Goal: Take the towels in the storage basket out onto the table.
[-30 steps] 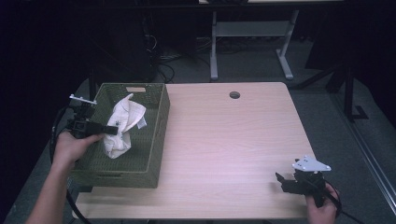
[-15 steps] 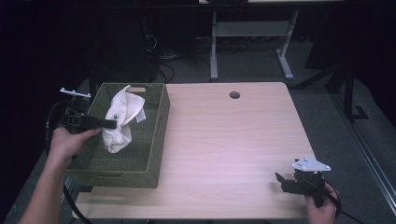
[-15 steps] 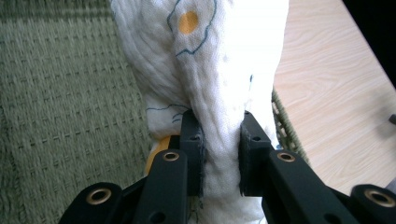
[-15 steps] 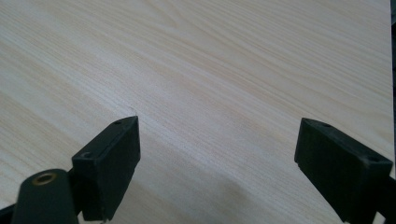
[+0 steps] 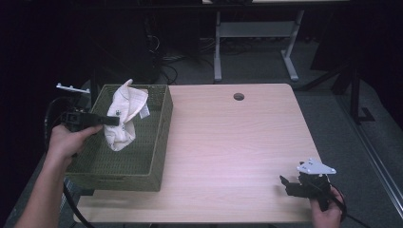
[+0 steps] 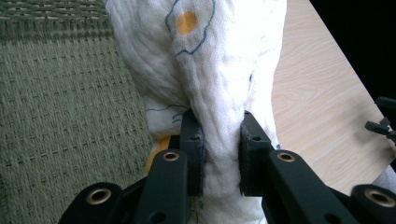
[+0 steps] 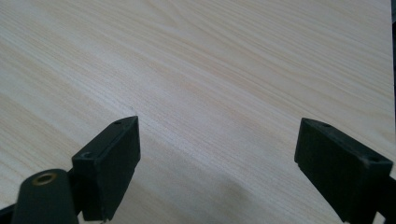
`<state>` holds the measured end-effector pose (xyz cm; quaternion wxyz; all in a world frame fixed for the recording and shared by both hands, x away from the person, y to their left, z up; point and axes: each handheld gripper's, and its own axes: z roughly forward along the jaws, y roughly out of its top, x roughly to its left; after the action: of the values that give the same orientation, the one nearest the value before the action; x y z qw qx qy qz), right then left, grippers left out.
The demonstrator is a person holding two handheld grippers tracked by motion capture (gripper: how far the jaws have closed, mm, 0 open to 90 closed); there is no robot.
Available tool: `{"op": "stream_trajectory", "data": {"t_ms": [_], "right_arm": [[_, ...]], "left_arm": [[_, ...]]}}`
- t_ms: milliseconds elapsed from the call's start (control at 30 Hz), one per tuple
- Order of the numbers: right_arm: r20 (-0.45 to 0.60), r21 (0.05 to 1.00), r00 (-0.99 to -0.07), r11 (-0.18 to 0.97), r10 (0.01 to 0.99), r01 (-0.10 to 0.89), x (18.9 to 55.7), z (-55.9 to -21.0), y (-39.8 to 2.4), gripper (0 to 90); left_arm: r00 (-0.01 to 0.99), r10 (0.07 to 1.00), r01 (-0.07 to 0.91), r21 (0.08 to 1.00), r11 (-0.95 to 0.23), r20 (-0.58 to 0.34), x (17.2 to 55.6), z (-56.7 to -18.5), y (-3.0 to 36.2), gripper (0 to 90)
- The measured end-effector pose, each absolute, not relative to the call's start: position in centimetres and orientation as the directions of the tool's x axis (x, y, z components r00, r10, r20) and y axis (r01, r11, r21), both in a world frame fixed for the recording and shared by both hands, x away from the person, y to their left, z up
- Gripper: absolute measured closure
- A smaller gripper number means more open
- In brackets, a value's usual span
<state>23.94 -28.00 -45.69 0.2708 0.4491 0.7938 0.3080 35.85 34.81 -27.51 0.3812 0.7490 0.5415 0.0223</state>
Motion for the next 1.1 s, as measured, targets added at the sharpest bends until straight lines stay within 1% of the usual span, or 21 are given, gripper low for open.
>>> {"op": "stream_trajectory", "data": {"t_ms": [500,1100], "right_arm": [[-0.151,0.737,-0.447,0.402,0.882,0.543,23.9,-45.6,-28.1,13.9],[-0.153,0.739,-0.448,0.403,0.881,0.539,23.8,-45.5,-28.0,13.9]], "left_arm": [[0.474,0.798,0.773,0.610,-0.174,-0.372,36.4,-26.0,32.1,75.4],[0.521,0.763,0.765,0.606,-0.218,-0.383,37.2,-26.0,29.0,75.3]]}}
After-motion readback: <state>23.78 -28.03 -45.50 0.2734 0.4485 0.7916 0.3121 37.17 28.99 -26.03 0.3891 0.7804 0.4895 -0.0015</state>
